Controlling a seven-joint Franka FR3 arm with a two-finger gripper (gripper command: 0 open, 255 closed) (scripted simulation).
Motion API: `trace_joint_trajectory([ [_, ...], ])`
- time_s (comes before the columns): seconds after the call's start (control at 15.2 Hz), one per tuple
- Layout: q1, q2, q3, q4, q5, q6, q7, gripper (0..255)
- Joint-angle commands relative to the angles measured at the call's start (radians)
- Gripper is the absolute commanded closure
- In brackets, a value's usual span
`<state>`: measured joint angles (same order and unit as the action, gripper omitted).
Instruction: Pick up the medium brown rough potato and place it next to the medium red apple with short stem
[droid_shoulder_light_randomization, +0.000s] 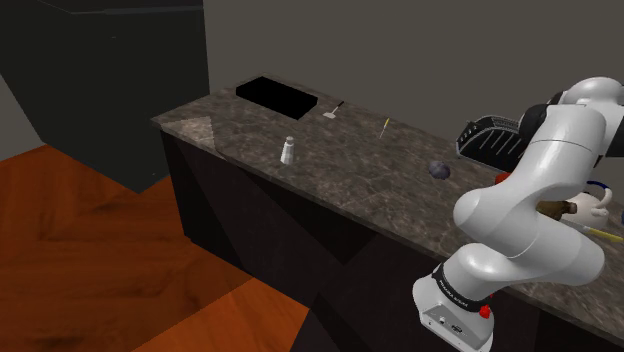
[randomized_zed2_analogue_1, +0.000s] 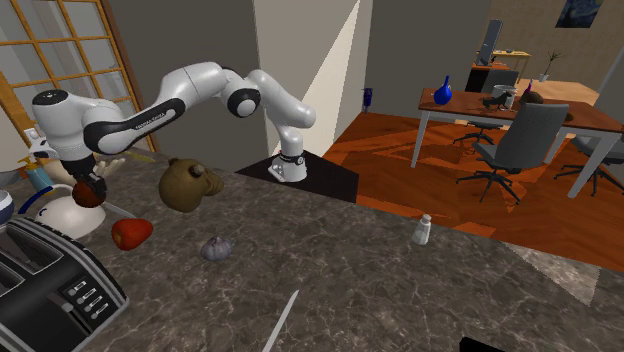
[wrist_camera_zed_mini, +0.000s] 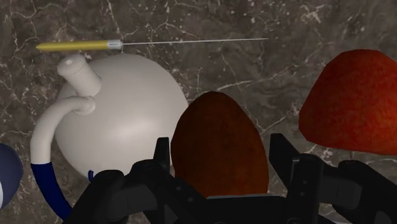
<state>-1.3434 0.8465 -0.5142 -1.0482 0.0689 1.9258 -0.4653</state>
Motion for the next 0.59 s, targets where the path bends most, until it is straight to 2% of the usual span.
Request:
trace_joint_trajectory([
  [0.0,0.005,0.003,0.001,-0.029,0.0,0.031,0.004,255],
  [0.53,0.01,0.033,0.009,-0.088,0.006,0.115,0.017,255],
])
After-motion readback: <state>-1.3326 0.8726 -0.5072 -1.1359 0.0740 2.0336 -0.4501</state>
